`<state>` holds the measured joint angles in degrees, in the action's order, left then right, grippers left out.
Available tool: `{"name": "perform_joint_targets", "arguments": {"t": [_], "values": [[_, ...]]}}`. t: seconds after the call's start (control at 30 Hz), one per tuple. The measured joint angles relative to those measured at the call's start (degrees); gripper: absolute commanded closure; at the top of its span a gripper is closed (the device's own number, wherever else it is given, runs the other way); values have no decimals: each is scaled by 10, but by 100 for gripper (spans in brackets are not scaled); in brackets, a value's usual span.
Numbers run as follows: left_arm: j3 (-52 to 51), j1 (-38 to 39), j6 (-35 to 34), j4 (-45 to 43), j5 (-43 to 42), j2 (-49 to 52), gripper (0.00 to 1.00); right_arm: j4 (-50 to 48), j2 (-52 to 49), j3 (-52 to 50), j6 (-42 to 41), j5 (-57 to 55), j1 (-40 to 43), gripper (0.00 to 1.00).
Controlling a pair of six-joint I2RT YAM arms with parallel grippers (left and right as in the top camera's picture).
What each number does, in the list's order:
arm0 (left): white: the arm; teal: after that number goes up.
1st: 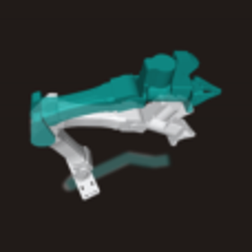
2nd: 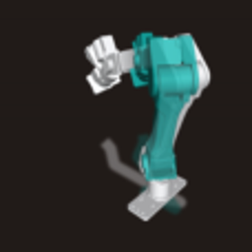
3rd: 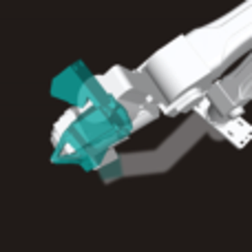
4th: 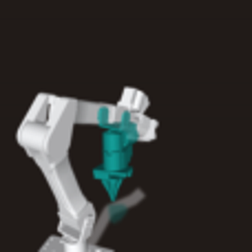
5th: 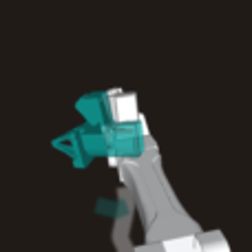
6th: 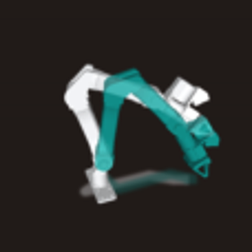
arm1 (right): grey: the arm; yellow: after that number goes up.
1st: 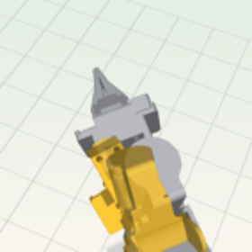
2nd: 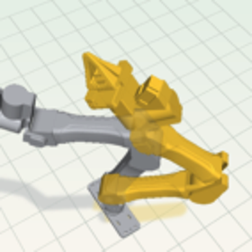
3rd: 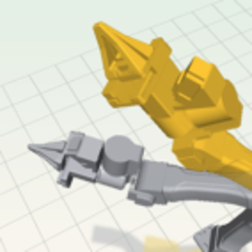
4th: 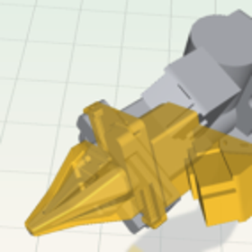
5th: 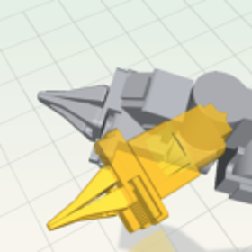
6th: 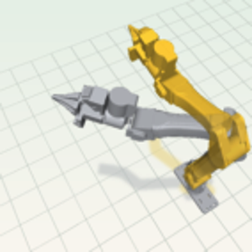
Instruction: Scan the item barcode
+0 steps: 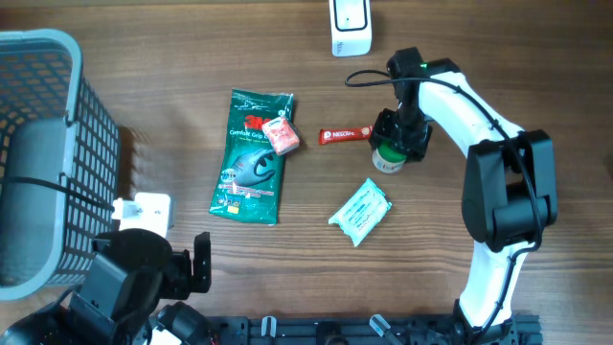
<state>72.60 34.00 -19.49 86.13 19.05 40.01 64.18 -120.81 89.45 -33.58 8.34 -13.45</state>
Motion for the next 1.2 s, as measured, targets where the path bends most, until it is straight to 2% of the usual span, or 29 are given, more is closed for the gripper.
{"name": "perform_joint_targets", "arguments": {"t": [0.1,0.27,0.53,0.7,0.9,1.03,1.07,1.13,1.2], "values": [[0,0,0,0,0,0,0,76,3,38,30,29,5,45],[0,0,0,0,0,0,0,137,58,49,105,134,-7,44],[0,0,0,0,0,0,0,232,79,39,157,221,-140,45],[0,0,0,0,0,0,0,235,79,38,157,232,-200,47],[0,0,0,0,0,0,0,206,79,37,157,232,-203,47],[0,0,0,0,0,0,0,160,79,47,157,212,-165,43],[0,0,0,0,0,0,0,145,79,54,157,203,-153,43],[0,0,0,0,0,0,0,98,79,71,156,175,-125,51],[0,0,0,0,0,0,0,45,79,85,155,152,-97,51]]}}
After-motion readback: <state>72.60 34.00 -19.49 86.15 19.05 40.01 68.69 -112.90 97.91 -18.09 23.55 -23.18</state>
